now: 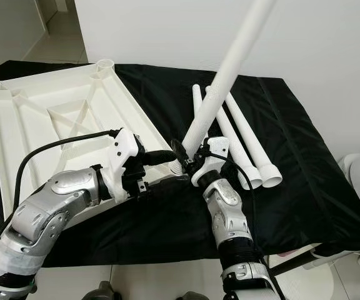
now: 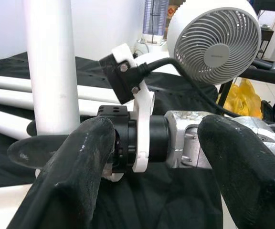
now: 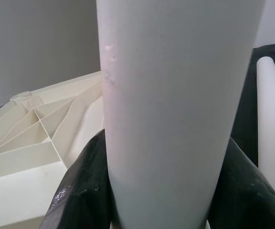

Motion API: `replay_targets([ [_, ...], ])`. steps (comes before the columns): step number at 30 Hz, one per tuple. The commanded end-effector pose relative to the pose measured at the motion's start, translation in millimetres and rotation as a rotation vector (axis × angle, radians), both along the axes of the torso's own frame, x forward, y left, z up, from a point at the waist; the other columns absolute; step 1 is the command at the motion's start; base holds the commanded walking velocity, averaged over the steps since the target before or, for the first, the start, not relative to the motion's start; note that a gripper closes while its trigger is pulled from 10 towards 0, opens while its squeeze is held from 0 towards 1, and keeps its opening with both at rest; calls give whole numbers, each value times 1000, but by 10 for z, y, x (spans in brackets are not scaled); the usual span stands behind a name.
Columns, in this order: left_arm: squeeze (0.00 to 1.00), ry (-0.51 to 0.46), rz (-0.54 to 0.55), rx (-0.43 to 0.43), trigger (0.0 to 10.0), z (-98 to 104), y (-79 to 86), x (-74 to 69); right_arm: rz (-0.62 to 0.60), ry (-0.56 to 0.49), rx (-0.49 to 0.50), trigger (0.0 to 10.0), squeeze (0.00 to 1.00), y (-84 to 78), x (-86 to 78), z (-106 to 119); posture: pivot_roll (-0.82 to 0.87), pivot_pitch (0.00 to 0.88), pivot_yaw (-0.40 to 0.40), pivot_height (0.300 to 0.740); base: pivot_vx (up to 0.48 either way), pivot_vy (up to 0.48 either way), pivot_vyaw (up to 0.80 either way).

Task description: Building children table

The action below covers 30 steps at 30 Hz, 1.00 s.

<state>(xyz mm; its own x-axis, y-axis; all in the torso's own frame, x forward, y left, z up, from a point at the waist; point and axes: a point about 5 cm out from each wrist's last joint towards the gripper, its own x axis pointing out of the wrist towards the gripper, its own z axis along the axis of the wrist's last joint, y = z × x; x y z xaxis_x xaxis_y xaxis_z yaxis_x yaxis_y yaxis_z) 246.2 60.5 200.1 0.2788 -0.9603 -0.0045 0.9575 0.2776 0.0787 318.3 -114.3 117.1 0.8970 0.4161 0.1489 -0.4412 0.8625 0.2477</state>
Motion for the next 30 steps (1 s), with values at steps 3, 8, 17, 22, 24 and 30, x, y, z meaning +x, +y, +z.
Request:
replay_targets([
  [3, 0, 8, 27, -4, 10000, 6, 6, -3, 16, 110, -24, 10000, 0, 22, -52, -221, 116, 13, -63, 740, 0, 0, 0],
  [8, 0, 6, 34, -8, 10000, 10, 7, 6, 41, 30, -241, 10000, 0, 55, -50, -221, 115, 13, -65, 740, 0, 0, 0],
  [17, 0, 8, 44, -17, 10000, 25, 2, 18, 99, -26, -359, 10000, 0, 116, -112, -249, 112, 23, -65, 740, 0, 0, 0],
  [22, 0, 8, 47, -15, 10000, 29, 10, 28, 109, -26, -350, 10000, 0, 125, -160, -297, 108, 30, -56, 740, 0, 0, 0],
  [24, 0, 8, 48, -14, 10000, 29, 12, 33, 108, -27, -346, 10000, 0, 123, -172, -312, 107, 31, -54, 740, 0, 0, 0],
  [30, 0, 5, 44, -13, 10000, 39, 16, 43, 99, -79, -253, 10000, 0, 111, -263, -313, 105, 31, -47, 740, 0, 0, 0],
])
